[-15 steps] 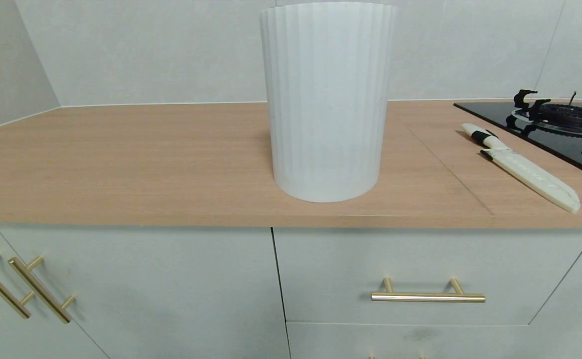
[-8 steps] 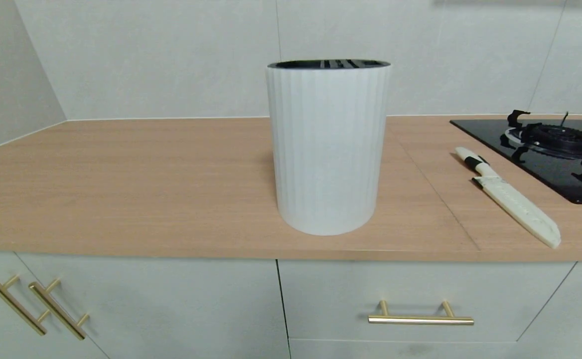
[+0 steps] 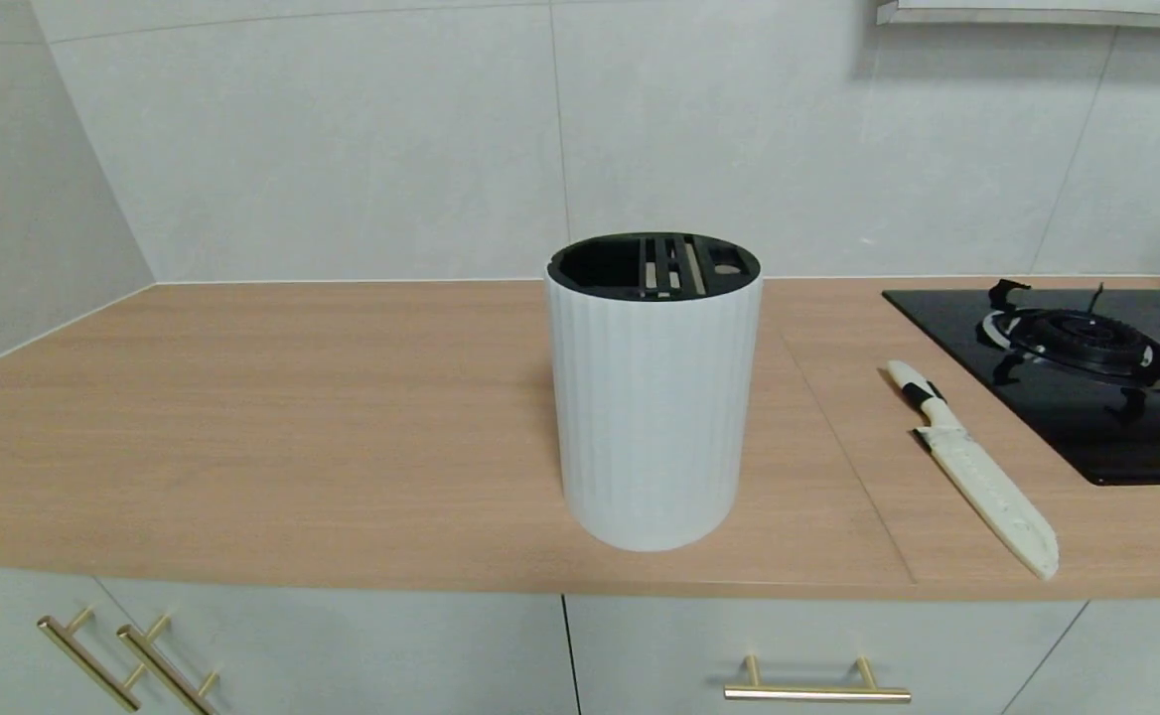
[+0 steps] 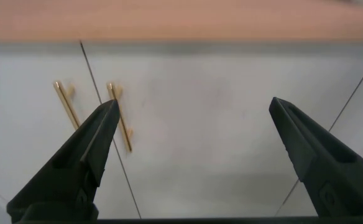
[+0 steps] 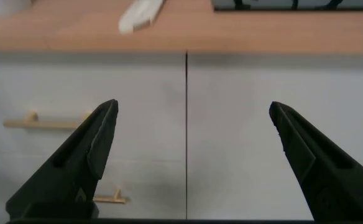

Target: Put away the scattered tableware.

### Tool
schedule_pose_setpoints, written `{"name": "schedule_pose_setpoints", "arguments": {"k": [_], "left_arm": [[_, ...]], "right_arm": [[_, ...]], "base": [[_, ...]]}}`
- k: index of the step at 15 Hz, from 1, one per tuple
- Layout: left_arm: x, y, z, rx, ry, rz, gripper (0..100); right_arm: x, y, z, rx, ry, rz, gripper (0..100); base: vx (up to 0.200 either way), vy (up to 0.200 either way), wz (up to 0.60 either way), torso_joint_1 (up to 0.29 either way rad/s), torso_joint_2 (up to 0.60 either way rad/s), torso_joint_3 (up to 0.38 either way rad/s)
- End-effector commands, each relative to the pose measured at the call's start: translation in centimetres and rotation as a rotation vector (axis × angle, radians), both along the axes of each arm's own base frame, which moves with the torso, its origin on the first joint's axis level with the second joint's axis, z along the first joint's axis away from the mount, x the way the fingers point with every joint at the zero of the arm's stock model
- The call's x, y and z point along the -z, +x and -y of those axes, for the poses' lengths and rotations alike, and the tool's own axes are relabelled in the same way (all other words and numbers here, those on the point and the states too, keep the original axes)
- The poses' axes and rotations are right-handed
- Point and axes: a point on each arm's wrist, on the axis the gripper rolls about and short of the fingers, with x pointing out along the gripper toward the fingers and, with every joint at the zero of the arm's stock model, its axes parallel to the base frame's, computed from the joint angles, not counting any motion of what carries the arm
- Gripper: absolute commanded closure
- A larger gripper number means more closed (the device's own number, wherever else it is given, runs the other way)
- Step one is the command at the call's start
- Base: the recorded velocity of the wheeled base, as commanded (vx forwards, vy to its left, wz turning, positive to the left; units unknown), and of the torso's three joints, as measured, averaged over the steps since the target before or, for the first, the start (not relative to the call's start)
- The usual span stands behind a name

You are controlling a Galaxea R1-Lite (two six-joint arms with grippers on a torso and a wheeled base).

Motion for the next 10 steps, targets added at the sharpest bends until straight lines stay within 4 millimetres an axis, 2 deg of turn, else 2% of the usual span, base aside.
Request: {"name": "schedule_pose_setpoints", "arguments": {"k": [1,10], "left_arm": [[0.01,0.0,0.0,-0.001,0.001,-0.001,0],[0.01,0.01,0.0,-0.001,0.0,-0.002,0]], "right_arm": [[0.0,0.01,0.0,0.0,0.0,-0.002,0],[0.0,0.01,0.0,0.0,0.0,-0.002,0]], "base": [[0.0,0.0,0.0,0.203,-0.48,-0.281],[0.0,0.0,0.0,0.228,-0.51,-0.283]]}}
